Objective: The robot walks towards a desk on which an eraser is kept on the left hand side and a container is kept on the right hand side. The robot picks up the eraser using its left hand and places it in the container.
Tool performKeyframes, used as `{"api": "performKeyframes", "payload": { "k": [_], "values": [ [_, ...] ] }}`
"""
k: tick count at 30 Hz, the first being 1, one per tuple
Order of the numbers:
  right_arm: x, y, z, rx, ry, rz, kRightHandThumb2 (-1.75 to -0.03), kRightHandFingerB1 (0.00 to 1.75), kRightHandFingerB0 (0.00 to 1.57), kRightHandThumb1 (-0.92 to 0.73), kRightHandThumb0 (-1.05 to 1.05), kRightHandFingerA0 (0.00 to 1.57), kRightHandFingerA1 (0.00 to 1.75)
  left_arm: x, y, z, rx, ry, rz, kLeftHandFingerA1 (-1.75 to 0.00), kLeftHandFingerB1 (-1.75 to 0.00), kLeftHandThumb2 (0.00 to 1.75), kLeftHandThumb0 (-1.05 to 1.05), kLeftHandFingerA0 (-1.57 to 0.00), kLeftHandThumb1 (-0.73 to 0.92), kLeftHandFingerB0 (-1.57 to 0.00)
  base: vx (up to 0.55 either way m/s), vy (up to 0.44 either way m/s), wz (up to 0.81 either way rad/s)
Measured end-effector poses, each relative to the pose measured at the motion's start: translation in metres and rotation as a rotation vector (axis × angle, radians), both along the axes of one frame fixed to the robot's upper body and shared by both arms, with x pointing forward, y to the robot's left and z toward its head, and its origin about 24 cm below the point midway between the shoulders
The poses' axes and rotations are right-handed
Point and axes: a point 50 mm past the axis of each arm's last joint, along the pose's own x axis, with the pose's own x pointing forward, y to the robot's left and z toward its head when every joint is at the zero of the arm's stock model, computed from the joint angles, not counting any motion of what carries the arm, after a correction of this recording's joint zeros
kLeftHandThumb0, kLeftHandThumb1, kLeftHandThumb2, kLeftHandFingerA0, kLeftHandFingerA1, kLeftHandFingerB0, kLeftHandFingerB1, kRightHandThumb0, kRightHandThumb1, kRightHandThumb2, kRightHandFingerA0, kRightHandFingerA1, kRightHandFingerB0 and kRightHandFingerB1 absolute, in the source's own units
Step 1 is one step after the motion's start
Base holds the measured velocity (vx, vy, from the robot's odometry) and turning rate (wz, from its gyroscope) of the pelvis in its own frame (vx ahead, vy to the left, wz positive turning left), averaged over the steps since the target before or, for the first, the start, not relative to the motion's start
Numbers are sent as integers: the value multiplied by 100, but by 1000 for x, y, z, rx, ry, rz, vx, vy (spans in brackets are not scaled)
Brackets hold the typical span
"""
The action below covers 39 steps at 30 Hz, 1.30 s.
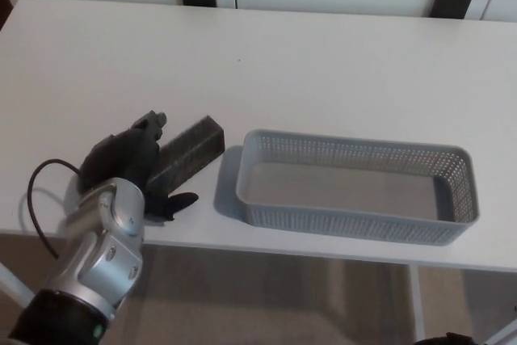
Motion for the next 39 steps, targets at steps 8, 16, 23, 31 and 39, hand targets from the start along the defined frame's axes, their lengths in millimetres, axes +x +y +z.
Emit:
{"api": "performKeyframes", "payload": {
  "k": [8, 16, 23, 31, 39],
  "values": [
    [2, 1, 1, -8, 8, 21, -58, 41, 39, -65, -24, 53, 51, -1, 7, 1, -20, -57, -65, -175, -175, 53, -12, -65, 64, -40, 0, 0, 0],
    [3, 1, 2, -22, 11, 41, -59, 41, 40, -65, -25, 54, 50, -3, 10, 1, -77, -96, -81, -175, -175, 51, -14, -63, 64, -44, 0, 0, 0],
    [4, 2, 1, -30, 19, 55, -58, 42, 41, -65, -25, 55, 51, -3, 14, 6, -174, -131, -31, -175, -175, 55, -23, -75, 64, -53, 0, 0, 0],
    [5, 0, 2, -41, 19, 65, -59, 41, 40, -66, -25, 52, 49, 14, 12, 67, -318, -368, -13, -175, -175, 54, -18, -79, 63, -57, 0, 0, 0],
    [3, -2, 0, -57, 37, 78, -59, 41, 41, -65, -25, 54, 50, 5, -34, 129, -328, -573, -271, -163, -138, 55, -16, -74, 60, -70, 0, 0, 0]
  ]
}}
